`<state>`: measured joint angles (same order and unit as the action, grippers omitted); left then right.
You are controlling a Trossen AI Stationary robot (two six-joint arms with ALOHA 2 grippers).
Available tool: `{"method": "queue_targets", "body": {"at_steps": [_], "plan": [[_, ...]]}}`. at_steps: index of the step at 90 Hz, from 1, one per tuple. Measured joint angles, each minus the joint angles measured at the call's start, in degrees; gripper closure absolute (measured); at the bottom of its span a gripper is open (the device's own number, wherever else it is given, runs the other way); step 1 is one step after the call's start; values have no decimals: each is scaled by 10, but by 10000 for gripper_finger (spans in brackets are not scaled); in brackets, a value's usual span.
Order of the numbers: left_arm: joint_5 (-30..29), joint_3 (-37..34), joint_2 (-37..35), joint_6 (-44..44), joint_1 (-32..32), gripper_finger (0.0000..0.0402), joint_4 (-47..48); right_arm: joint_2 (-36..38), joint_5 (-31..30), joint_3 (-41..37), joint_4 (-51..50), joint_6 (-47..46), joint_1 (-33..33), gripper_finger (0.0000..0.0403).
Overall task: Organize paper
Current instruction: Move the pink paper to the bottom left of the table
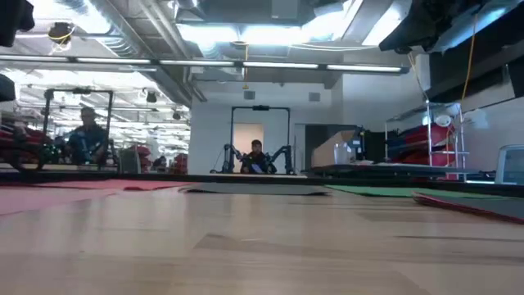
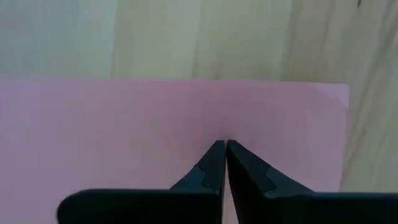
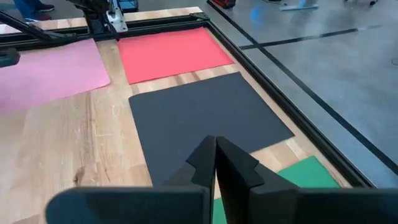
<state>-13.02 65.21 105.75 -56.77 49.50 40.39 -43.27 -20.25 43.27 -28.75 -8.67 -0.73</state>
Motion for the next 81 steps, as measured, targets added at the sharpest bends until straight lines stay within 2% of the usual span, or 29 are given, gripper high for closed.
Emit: {"method": "queue_targets", "body": {"at_steps": [23,41,54,65,81], "plan": [[-18,21,-17,-11,5,401,13,0,0,0,-2,0,0,403],[-31,7,-16,-89,-20,402,149,0,0,0,-2,0,0,403],[-104,-16,-16,-169,-44,402,205,0,0,0,-2,0,0,403],[-121,-47,-16,-212,-76,402,197,0,0,0,-2,0,0,403],[-124,-90,-18,-201,-100,401,120,0,1,0,-2,0,0,403]]}}
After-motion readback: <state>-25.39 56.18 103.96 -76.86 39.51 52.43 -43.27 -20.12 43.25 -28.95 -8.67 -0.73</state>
